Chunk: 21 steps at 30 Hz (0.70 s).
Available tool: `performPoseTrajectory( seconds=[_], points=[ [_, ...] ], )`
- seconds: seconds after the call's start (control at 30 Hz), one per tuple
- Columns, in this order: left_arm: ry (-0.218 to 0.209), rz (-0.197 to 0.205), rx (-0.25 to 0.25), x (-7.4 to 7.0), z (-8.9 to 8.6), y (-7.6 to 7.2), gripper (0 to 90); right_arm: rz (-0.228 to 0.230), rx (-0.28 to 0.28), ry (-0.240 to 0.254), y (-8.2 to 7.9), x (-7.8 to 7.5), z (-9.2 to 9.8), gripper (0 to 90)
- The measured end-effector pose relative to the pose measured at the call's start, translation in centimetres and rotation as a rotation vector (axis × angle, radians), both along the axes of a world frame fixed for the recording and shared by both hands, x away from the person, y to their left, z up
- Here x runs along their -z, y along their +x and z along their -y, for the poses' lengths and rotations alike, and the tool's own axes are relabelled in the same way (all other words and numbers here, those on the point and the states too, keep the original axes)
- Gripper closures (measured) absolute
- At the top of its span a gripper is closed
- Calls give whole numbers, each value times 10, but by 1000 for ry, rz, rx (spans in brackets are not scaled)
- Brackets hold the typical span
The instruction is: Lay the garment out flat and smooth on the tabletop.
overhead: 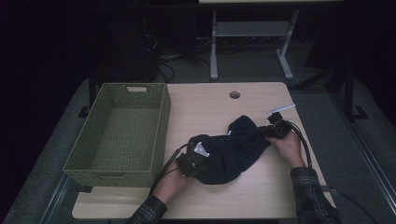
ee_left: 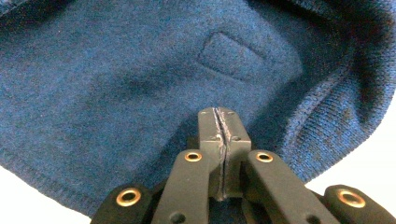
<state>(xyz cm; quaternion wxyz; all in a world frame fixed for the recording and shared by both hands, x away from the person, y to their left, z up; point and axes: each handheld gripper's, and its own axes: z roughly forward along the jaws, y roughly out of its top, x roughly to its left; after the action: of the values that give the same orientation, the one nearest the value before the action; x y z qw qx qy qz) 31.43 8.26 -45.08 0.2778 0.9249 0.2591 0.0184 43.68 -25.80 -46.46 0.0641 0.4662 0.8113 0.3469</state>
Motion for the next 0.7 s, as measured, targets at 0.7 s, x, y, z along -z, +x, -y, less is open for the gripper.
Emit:
performPoseTrajectory(
  seconds=[0.7],
  points=[
    [15,-1,0,-1,1,0,894,164,67,-145,-2,-66,11,735]
  ],
)
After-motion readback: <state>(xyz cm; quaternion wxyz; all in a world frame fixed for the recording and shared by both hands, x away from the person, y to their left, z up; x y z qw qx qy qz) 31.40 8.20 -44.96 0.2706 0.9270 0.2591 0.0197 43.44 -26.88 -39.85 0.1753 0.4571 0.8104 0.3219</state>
